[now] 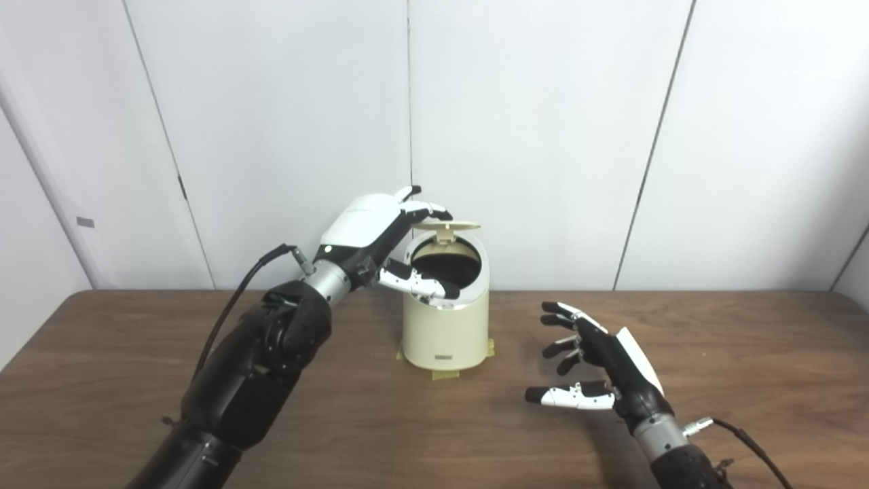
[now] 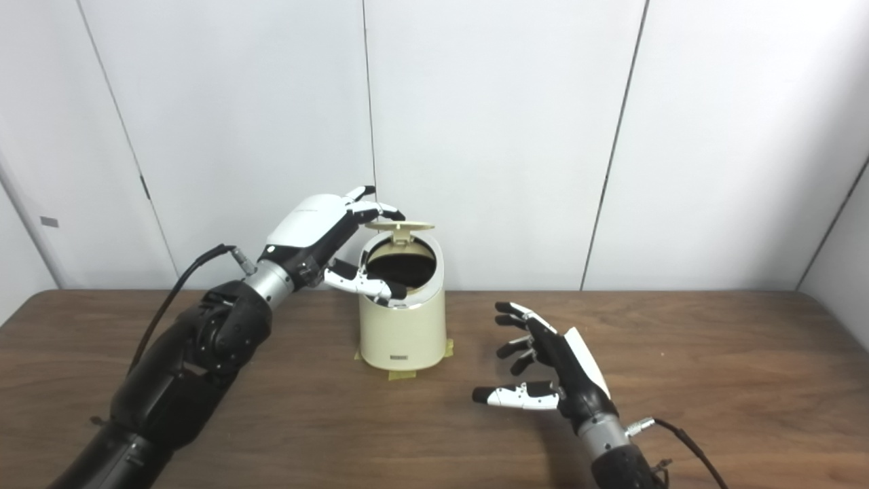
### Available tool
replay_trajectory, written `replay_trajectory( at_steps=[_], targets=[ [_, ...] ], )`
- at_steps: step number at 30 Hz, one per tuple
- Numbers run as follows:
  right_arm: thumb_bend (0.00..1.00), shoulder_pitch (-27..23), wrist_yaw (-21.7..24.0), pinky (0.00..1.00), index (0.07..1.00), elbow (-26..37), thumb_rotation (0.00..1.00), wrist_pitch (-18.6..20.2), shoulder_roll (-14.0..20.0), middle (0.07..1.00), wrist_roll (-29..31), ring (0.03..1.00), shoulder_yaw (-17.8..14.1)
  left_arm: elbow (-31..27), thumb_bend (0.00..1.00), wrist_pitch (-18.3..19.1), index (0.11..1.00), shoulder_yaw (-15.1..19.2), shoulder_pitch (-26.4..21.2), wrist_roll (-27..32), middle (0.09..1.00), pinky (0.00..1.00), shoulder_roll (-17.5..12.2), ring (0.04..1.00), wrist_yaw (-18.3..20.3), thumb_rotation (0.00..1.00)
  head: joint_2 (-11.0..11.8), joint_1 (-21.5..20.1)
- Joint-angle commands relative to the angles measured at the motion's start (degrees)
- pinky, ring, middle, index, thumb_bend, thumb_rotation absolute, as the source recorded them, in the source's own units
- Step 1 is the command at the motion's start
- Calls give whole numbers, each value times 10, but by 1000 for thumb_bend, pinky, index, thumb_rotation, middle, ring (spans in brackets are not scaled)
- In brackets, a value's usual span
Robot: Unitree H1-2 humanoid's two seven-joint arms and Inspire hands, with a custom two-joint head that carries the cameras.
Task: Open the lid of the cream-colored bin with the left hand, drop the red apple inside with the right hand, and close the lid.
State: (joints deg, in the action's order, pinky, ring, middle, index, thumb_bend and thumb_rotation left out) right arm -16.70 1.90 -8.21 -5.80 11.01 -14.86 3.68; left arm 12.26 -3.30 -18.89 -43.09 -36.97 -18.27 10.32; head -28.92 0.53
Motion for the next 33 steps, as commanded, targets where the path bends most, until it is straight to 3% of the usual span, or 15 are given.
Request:
replay_trajectory(
  at_steps=[1, 10, 22, 33],
  targets=[
    [803, -19, -7, 442, 836, 18, 242, -13, 3, 804, 5, 608, -6, -23, 953, -5, 821, 5, -25, -4, 849, 941, -11, 1000, 2, 508, -1, 0],
    [801, -16, -7, 432, 835, 20, 245, -21, 3, 798, 5, 600, -5, -45, 925, -8, 816, 4, -11, -29, 843, 951, -13, 992, 9, 472, -6, -3],
    [815, -10, -2, 424, 840, 29, 252, -3, 2, 804, 9, 596, -7, -67, 940, -4, 802, -1, 7, -54, 827, 940, -16, 975, 22, 462, -14, -3],
    [810, -6, 1, 430, 832, 45, 241, 19, 0, 799, 8, 603, -4, -85, 972, -1, 748, -7, 24, -71, 781, 1000, -19, 958, 42, 476, -22, -4]
  ],
)
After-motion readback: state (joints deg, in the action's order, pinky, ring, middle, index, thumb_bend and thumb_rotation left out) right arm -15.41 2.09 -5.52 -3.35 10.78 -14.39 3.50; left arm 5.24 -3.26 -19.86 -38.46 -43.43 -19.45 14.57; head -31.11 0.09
